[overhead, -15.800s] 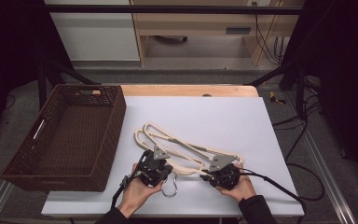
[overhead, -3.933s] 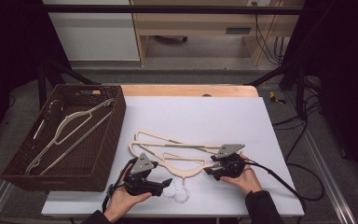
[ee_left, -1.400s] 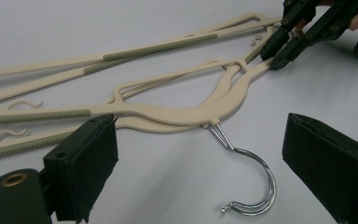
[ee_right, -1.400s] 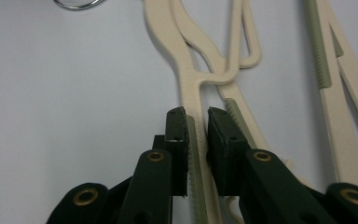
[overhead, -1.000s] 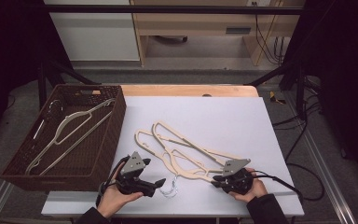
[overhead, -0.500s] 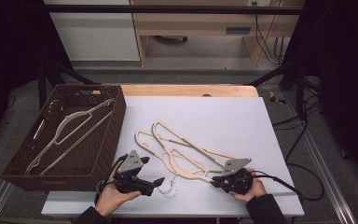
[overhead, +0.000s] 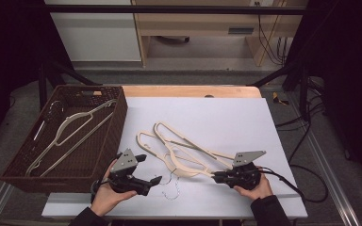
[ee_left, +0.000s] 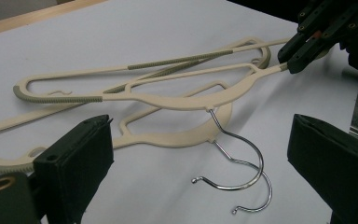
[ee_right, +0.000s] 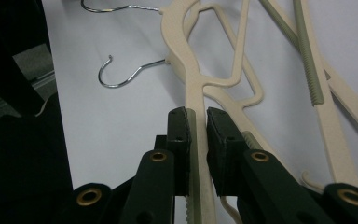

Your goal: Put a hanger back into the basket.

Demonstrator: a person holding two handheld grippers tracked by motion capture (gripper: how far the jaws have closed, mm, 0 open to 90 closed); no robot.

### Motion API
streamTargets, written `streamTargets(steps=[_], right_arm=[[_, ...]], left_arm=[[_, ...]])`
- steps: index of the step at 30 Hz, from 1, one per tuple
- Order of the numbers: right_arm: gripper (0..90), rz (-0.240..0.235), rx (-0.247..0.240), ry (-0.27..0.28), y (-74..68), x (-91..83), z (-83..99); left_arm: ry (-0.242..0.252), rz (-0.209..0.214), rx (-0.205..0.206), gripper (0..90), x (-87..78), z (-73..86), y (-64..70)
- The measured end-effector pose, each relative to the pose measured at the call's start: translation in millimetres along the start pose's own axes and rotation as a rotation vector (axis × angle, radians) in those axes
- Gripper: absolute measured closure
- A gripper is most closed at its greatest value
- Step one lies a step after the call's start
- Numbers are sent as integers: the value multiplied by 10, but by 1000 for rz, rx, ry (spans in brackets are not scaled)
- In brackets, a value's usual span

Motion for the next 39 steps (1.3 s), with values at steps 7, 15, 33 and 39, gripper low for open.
streamTargets(steps=[7,15,33,39], right_arm=[[797,-2,24,28,-26,-30,-53],[797,-9,34,49,-38,-40,-79],[797,-16,51,76,-59,-28,-111],[797,-11,46,72,-58,-25,-105]], left_arm=[[-26,2,18,55,38,64,113],[-68,-41,-30,53,41,256,107],[3,-6,-115,253,600,282,222],[69,-24,-145,405,624,235,182]])
Point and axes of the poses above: each handheld gripper's, and its own axes: x roughly forward along the jaws, z roughly out of its underside, y roughly to its right, the point moved 3 cm from there along x, roughly forward along the jaws, and after that the axes turned 8 degrees about -z, right-handed, at the moved point
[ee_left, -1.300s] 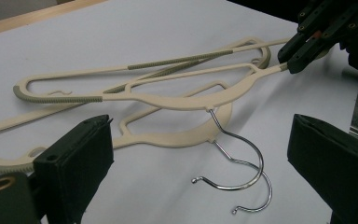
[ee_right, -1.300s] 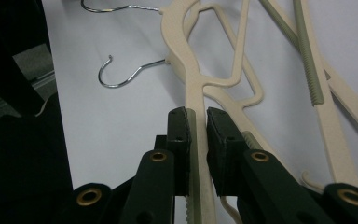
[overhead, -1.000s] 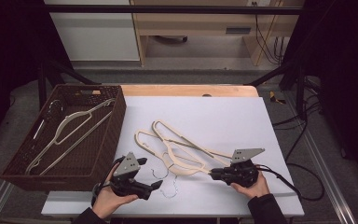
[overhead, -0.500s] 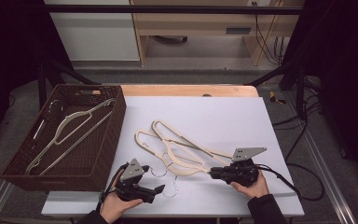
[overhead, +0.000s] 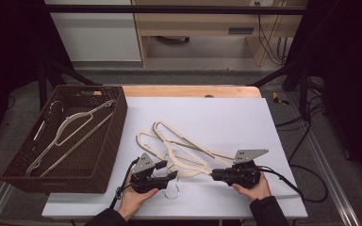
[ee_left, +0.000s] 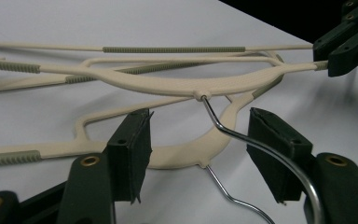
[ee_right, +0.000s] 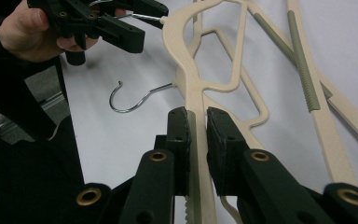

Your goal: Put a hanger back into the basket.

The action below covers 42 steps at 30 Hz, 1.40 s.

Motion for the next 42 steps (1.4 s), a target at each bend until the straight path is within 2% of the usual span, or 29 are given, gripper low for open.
streamTargets(steps=[8,17,21,23,25,28,31,34,36,41,42], right_arm=[[796,-2,-5,0,1,16,6],[795,-8,-16,-8,-2,31,18],[796,-11,-19,2,-14,16,11],[797,-10,-21,17,-20,3,5],[797,-15,-19,27,-24,-1,-1],[797,-13,-12,25,-23,6,1],[798,-14,-9,28,-23,4,-1],[798,-20,-1,45,-26,-1,-12],[797,-27,7,52,-27,6,-14],[797,-25,10,59,-22,19,-13],[796,-27,12,63,-25,21,-14]], left_arm=[[-12,4,8,411,-6,-12,6],[6,0,54,414,-62,-96,38],[26,4,50,413,-72,-112,41],[29,1,36,406,-64,-81,40],[8,9,28,361,-49,-36,44],[-31,6,40,262,-46,60,76],[-45,10,27,245,-76,126,98],[-31,20,4,314,-77,146,132],[0,10,-1,353,-65,126,152],[114,-58,-70,471,-96,-2,44],[122,-50,-68,481,-93,-14,34]])
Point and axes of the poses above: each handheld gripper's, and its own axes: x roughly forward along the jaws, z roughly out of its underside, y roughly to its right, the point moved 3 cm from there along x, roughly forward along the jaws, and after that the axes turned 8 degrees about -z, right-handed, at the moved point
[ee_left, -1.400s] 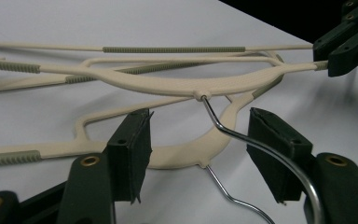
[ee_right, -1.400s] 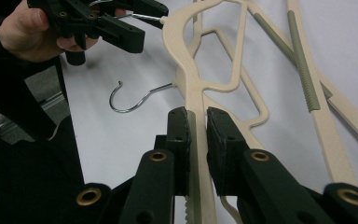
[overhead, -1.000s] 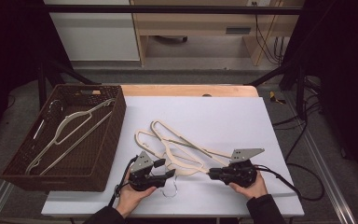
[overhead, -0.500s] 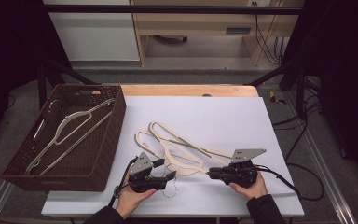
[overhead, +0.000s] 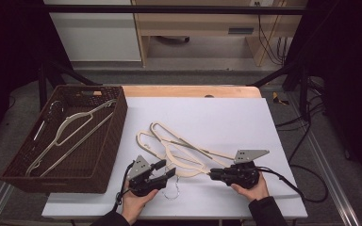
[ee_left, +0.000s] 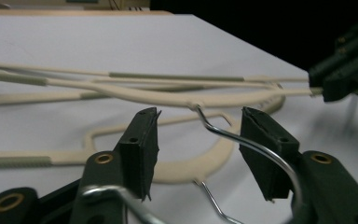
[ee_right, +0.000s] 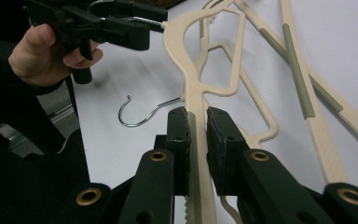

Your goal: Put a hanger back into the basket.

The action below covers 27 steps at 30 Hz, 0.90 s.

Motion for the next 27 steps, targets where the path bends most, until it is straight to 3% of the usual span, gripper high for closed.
streamTargets(steps=[5,8,14,21,27], right_arm=[[796,-2,3,0,6,30,8],[795,1,5,2,5,24,10],[792,-2,6,0,9,52,18],[754,-32,-1,9,-6,85,17],[624,28,-27,37,-41,31,-41]], left_arm=[[-10,-10,52,609,55,12,78],[6,-15,43,684,57,-16,69],[-4,-82,64,770,53,-26,82],[-27,-126,91,820,38,-122,91],[-47,-110,104,827,59,-216,108]])
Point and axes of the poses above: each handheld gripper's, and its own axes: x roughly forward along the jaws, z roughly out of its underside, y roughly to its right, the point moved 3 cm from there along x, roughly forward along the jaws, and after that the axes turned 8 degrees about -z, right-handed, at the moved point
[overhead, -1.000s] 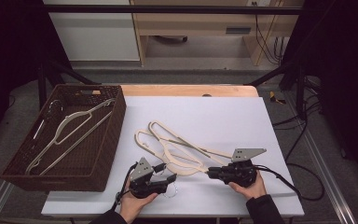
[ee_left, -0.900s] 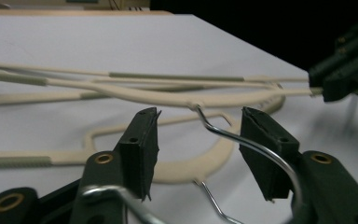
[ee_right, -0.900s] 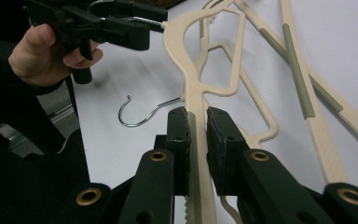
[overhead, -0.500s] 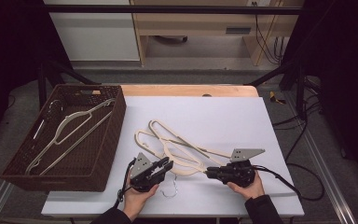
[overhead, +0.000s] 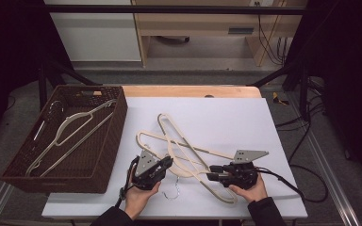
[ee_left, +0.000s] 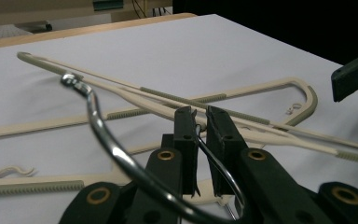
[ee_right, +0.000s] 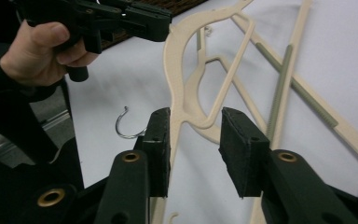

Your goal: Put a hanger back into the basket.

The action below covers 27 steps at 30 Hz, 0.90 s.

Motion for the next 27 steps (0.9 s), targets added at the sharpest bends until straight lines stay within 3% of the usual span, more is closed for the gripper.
streamTargets(steps=[4,10,14,18,23,27], right_arm=[[511,63,-47,-24,-50,38,-32],[432,123,-71,-79,-124,159,-52],[458,164,-60,-110,-128,214,-41],[467,211,-91,-149,-155,302,-43],[582,323,-139,-194,-190,412,-86],[663,374,-152,-228,-173,436,-90]], left_arm=[[-5,6,49,827,27,-116,53],[-27,9,59,828,95,-282,98],[-42,4,66,830,123,-388,138],[-45,10,69,838,144,-453,187],[-50,12,76,845,153,-480,219],[-49,18,77,844,162,-479,215]])
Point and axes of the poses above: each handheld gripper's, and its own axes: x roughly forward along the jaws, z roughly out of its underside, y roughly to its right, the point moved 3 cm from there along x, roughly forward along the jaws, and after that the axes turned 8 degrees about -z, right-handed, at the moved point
